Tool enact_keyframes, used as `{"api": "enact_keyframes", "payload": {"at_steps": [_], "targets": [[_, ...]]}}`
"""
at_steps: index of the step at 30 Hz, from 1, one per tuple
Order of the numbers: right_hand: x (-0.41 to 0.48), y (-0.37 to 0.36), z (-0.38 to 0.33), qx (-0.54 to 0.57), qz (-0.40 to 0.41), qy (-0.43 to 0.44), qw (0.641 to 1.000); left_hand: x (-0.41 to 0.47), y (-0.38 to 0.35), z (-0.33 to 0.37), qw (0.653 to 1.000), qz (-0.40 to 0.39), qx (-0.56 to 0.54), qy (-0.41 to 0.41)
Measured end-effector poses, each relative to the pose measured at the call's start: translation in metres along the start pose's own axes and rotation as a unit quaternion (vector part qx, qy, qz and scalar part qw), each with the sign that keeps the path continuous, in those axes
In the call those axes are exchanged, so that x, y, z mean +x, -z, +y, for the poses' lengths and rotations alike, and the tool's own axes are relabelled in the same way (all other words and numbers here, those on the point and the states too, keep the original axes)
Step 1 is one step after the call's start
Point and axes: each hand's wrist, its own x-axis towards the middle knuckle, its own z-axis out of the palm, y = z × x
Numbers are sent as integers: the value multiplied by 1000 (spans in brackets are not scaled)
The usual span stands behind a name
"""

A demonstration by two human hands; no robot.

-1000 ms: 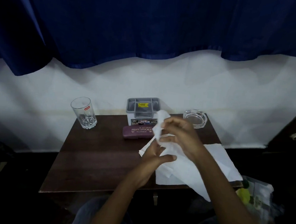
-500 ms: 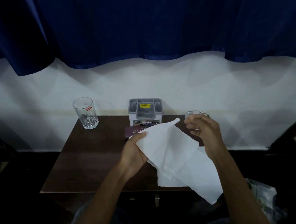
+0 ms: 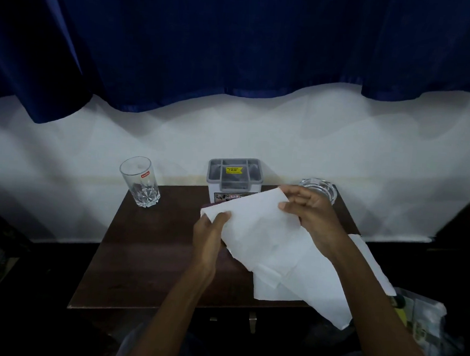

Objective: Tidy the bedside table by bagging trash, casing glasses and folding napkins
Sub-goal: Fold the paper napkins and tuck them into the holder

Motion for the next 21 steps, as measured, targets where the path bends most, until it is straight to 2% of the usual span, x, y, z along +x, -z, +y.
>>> {"api": "enact_keyframes", "payload": {"at_steps": [4, 8, 10, 13, 15, 21], "targets": [[1, 3, 2, 4, -23, 16, 1000, 6, 4, 1, 999, 47, -8, -26], [2, 3, 3, -4, -21, 22, 1000, 4, 2, 0, 998, 34, -42, -46], [2, 3, 2, 8, -14, 11, 1000, 4, 2, -2, 996, 5, -8, -85], [2, 4, 3, -2, 6, 12, 1000, 6, 4, -7, 978, -29, 113, -173], [3, 5, 2, 0, 20, 16, 1000, 8, 5, -10, 963, -15, 167, -209], [2, 5, 2, -7, 51, 38, 998, 6, 5, -9, 942, 56, 218, -247]]}}
